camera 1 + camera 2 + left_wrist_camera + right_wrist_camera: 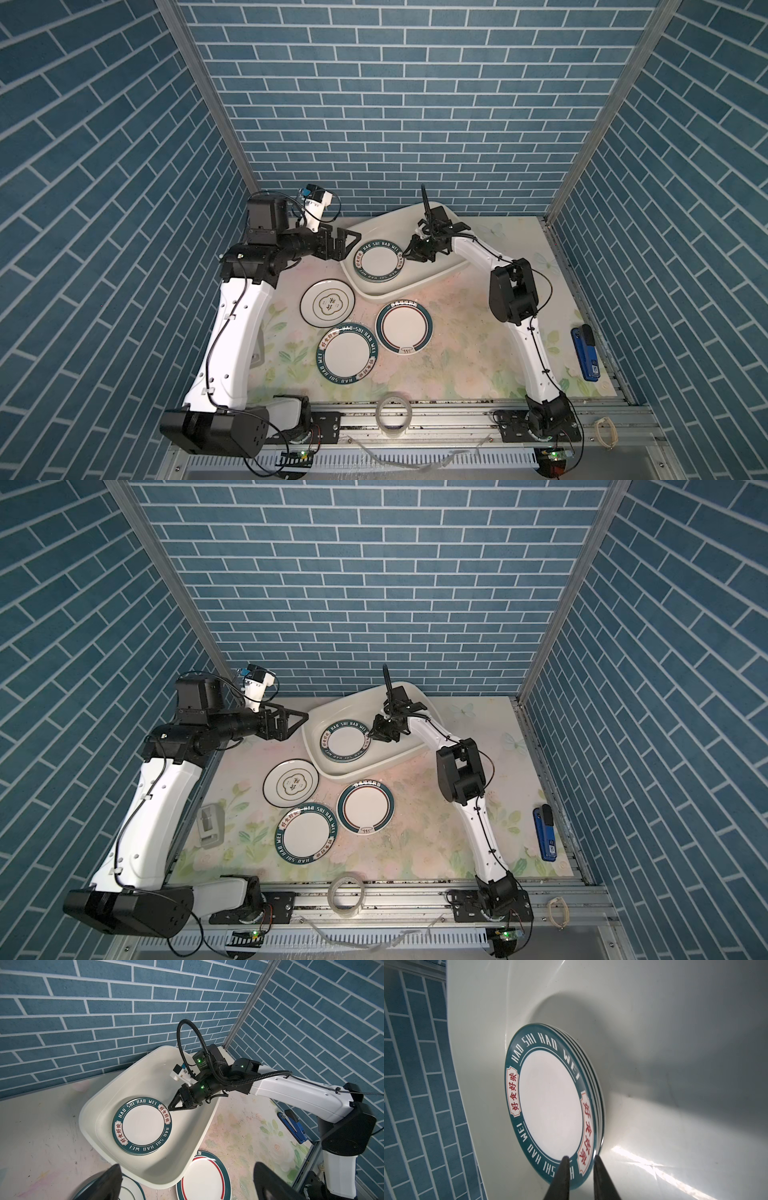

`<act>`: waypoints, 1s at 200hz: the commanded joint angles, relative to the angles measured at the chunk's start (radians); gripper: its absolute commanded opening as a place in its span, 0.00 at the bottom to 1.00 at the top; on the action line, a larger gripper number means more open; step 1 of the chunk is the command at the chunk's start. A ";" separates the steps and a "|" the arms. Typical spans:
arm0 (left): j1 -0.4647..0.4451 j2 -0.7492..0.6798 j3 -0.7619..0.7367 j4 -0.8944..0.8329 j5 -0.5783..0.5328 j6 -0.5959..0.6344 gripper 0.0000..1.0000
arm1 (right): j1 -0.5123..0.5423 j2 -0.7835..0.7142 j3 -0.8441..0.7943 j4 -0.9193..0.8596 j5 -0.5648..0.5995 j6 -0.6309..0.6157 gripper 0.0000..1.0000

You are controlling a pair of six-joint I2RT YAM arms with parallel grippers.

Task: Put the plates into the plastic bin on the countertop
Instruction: 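Open the right gripper and withdraw it from the bin toward the table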

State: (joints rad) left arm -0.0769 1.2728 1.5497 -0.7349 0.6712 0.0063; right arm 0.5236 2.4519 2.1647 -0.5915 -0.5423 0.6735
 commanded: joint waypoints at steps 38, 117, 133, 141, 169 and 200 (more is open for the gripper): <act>0.005 0.004 0.016 -0.016 0.001 0.036 1.00 | 0.004 -0.076 0.031 -0.058 0.132 -0.075 0.25; 0.005 0.022 0.012 -0.063 0.042 0.105 1.00 | -0.005 -0.682 -0.456 -0.013 0.261 -0.129 0.31; 0.004 0.032 0.008 -0.072 0.070 0.121 1.00 | -0.005 -0.821 -0.638 0.034 0.232 -0.103 0.32; 0.003 0.038 0.005 -0.076 0.086 0.127 0.99 | -0.005 -0.888 -0.731 0.059 0.219 -0.089 0.34; 0.003 0.041 -0.026 -0.087 0.135 0.152 1.00 | -0.005 -1.096 -1.033 0.160 0.167 -0.028 0.34; 0.003 0.046 -0.047 -0.103 0.186 0.154 1.00 | -0.002 -1.240 -1.347 0.353 0.053 0.084 0.36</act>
State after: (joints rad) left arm -0.0769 1.3090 1.5246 -0.8108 0.7895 0.1375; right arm 0.5186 1.2877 0.9783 -0.3988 -0.3935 0.6521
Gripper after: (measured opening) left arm 0.994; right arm 0.352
